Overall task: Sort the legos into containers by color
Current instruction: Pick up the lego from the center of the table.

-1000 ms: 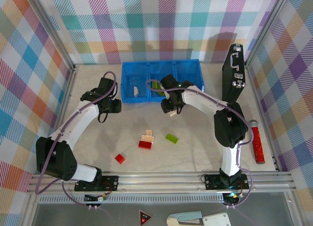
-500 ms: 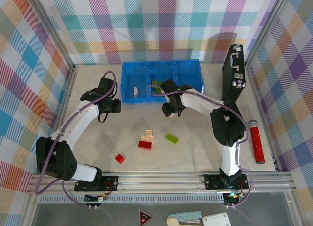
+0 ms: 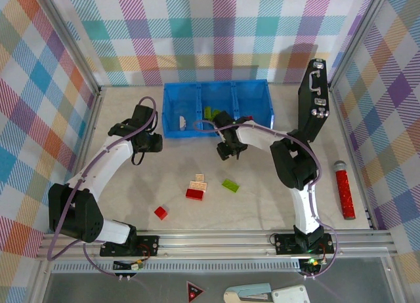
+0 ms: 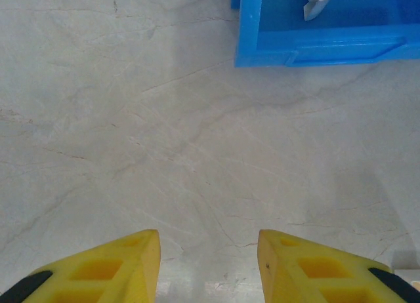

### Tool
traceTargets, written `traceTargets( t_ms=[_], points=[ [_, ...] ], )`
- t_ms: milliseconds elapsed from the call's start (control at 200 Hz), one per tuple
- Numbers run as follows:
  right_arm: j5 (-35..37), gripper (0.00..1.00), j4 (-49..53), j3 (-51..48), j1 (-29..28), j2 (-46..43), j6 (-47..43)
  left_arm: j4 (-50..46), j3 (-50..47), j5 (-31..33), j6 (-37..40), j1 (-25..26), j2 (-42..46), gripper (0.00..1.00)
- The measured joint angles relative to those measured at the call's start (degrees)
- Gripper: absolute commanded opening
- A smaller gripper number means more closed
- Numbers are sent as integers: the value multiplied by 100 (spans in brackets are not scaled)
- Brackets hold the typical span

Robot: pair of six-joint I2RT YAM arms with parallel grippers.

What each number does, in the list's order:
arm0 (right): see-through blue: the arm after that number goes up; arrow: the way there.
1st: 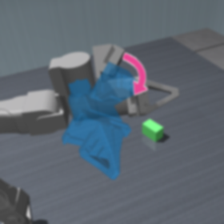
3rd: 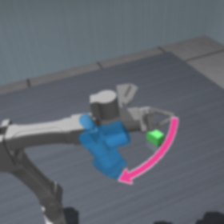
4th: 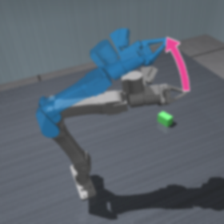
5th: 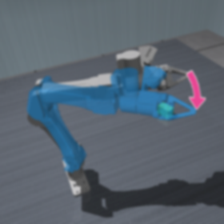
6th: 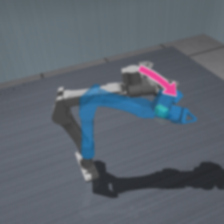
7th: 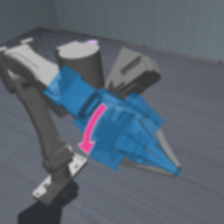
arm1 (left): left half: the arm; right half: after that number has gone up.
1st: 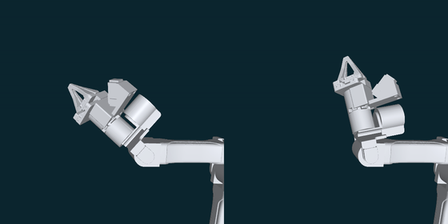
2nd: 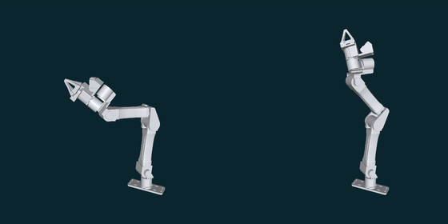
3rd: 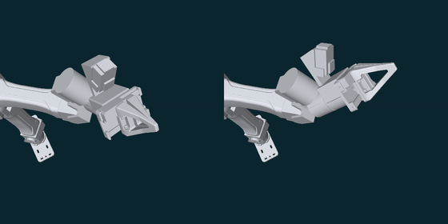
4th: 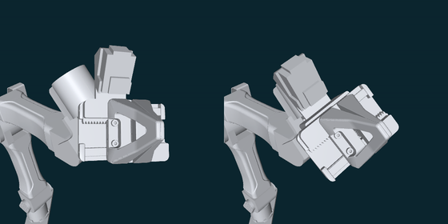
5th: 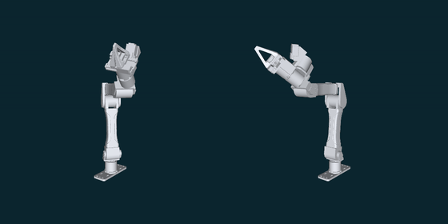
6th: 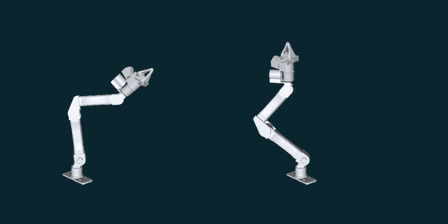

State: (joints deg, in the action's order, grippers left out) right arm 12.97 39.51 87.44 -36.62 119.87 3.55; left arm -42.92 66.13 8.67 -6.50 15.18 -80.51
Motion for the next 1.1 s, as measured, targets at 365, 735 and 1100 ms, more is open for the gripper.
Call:
traceTargets(
  t_ms=[365,735,1100],
  points=[
    [-24,53,13,52,-9,37,0,2,0,-2,17,0,0,43],
    [-101,47,22,55,-11,28,13,2,0,-4,17,0,11,43],
    [-201,46,251,280,-109,28,48,4,0,-7,17,0,170,43]
  ],
)
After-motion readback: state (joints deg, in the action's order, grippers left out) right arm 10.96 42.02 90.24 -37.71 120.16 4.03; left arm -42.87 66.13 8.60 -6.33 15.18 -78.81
